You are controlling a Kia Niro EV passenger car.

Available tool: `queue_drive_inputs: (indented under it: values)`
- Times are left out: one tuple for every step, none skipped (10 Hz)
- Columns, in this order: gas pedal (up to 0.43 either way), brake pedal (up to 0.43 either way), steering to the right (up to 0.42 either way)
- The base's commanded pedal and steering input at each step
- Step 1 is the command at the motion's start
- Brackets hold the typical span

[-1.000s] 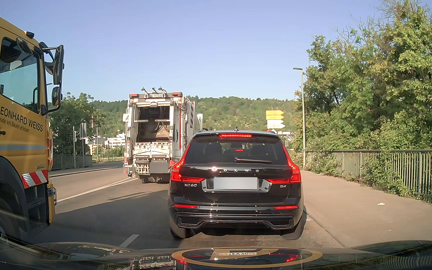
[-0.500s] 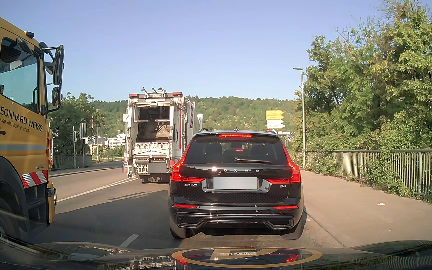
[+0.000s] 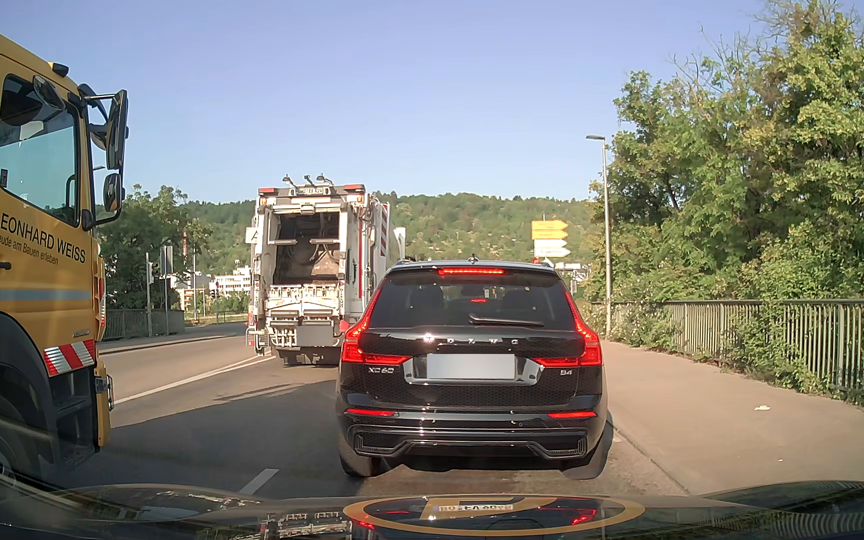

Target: Follow the waypoints while adhering to traffic rules and regulations

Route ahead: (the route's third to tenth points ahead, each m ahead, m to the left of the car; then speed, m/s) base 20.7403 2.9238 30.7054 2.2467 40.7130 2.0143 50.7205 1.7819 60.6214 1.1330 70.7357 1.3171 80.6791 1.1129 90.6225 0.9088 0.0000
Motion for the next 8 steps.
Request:
queue_drive_inputs:
  values:
    - [0.000,0.250,0.001]
    - [0.000,0.250,0.001]
    - [0.000,0.250,0.001]
    - [0.000,0.250,0.001]
    - [0.000,0.250,0.001]
    - [0.000,0.250,0.001]
    - [0.000,0.250,0.001]
    - [0.000,0.250,0.001]
